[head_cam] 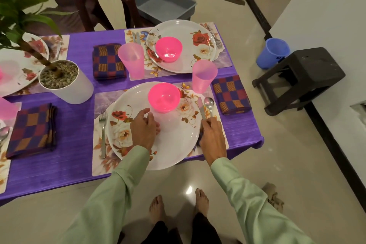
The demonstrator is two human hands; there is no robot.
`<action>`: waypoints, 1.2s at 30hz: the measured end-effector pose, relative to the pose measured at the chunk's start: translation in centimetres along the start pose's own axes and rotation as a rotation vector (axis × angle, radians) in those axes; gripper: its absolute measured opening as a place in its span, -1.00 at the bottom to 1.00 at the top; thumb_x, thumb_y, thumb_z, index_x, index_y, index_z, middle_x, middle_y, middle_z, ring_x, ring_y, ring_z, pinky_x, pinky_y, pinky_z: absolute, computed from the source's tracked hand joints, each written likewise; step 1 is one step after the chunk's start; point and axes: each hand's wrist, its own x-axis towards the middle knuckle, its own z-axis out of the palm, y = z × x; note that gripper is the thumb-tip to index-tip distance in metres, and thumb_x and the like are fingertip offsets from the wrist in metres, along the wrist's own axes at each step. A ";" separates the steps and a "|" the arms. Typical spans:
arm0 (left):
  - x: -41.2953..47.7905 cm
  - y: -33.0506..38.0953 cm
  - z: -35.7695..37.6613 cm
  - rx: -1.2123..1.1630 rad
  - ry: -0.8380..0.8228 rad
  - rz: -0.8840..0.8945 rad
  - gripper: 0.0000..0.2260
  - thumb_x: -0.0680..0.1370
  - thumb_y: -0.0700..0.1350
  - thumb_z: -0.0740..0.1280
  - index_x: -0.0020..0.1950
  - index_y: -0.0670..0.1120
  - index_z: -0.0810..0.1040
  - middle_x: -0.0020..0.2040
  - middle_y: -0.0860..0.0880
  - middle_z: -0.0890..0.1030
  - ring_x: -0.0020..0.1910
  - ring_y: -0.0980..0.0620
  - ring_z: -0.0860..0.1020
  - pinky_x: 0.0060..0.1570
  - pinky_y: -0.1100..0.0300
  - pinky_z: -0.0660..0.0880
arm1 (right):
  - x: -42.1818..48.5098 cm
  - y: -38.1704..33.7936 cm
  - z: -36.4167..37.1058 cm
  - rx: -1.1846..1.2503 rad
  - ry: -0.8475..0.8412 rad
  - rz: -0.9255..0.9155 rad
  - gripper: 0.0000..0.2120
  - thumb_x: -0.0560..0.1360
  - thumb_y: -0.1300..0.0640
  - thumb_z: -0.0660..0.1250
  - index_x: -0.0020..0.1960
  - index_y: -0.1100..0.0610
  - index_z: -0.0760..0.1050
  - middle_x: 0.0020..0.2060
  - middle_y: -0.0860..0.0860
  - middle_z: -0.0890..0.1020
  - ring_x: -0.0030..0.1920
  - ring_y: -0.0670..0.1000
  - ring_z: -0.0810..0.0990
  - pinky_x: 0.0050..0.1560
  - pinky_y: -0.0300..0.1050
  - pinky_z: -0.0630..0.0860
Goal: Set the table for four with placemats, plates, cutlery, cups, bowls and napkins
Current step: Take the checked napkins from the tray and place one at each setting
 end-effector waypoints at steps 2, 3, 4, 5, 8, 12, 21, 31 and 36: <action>-0.3 -0.1 0.0 0.010 0.000 0.000 -0.70 0.67 -0.10 0.16 0.37 -0.14 0.47 -0.21 -0.15 0.66 -0.30 -0.05 0.62 -0.07 -0.04 0.63 | -0.3 0.2 0.3 0.002 0.001 -0.013 -0.61 0.50 0.25 0.42 0.30 0.16 0.46 0.27 0.09 0.44 0.26 0.08 0.42 0.24 0.00 0.54; -0.4 -0.1 0.0 0.014 0.002 -0.001 -0.70 0.67 -0.10 0.16 0.37 -0.14 0.47 -0.20 -0.15 0.66 -0.29 -0.05 0.62 -0.05 -0.05 0.63 | -0.4 0.4 0.3 0.004 -0.002 -0.022 -0.61 0.49 0.24 0.43 0.30 0.15 0.46 0.28 0.09 0.43 0.26 0.07 0.42 0.23 0.01 0.55; -0.5 -0.1 0.0 0.016 0.003 0.000 -0.70 0.67 -0.10 0.16 0.37 -0.13 0.47 -0.20 -0.14 0.66 -0.29 -0.06 0.62 -0.05 -0.05 0.63 | -0.5 0.5 0.2 0.015 -0.002 -0.033 -0.61 0.49 0.23 0.43 0.30 0.15 0.46 0.27 0.09 0.44 0.26 0.07 0.42 0.23 0.01 0.55; -0.6 0.0 0.0 0.017 0.004 0.001 -0.70 0.67 -0.10 0.16 0.36 -0.13 0.47 -0.21 -0.14 0.66 -0.29 -0.05 0.62 -0.05 -0.05 0.63 | -0.4 0.7 0.0 0.043 0.011 -0.036 -0.63 0.50 0.22 0.42 0.28 0.16 0.47 0.25 0.09 0.44 0.24 0.07 0.44 0.21 0.00 0.56; -0.7 -0.1 -0.3 0.002 0.007 0.000 -0.71 0.67 -0.10 0.15 0.36 -0.13 0.47 -0.22 -0.13 0.66 -0.30 -0.06 0.62 -0.08 -0.02 0.63 | 0.3 1.4 -1.3 0.278 0.210 0.120 -0.85 0.60 0.15 0.30 0.14 0.15 0.54 0.11 0.04 0.50 0.09 0.00 0.50 0.10 -0.03 0.58; -0.8 -0.3 -0.7 0.011 0.025 0.004 -0.71 0.67 -0.10 0.15 0.36 -0.12 0.48 -0.22 -0.12 0.66 -0.31 -0.06 0.62 -0.14 0.07 0.62 | 2.1 3.1 -2.9 0.389 0.322 0.286 -0.82 0.60 0.14 0.29 0.17 0.14 0.57 0.07 0.03 0.56 0.07 -0.03 0.51 0.11 -0.05 0.56; -1.5 -0.7 -0.3 0.021 -0.009 0.027 -0.71 0.67 -0.10 0.15 0.35 -0.13 0.48 -0.22 -0.11 0.66 -0.30 -0.05 0.63 -0.15 0.11 0.61 | 3.9 2.1 -1.7 0.117 0.142 0.199 -0.84 0.59 0.14 0.32 0.12 0.18 0.57 0.11 0.08 0.54 0.07 0.05 0.56 0.10 -0.06 0.57; -1.4 -0.6 0.0 0.032 -0.008 0.023 -0.71 0.68 -0.10 0.15 0.35 -0.12 0.49 -0.24 -0.08 0.65 -0.33 0.02 0.62 -0.27 0.30 0.53 | 3.1 2.0 -2.0 0.169 0.161 0.198 -0.84 0.60 0.10 0.30 0.10 0.16 0.58 0.04 0.07 0.57 0.00 0.01 0.56 0.06 -0.03 0.60; -1.0 -0.5 -0.1 0.017 0.014 0.027 -0.72 0.68 -0.11 0.15 0.33 -0.13 0.50 -0.25 -0.09 0.65 -0.33 0.00 0.61 -0.26 0.28 0.53 | 5.9 0.6 -3.8 0.403 0.250 0.245 -0.53 0.53 -0.08 0.38 0.35 0.10 0.41 0.13 0.05 0.54 0.10 0.04 0.52 0.12 0.00 0.52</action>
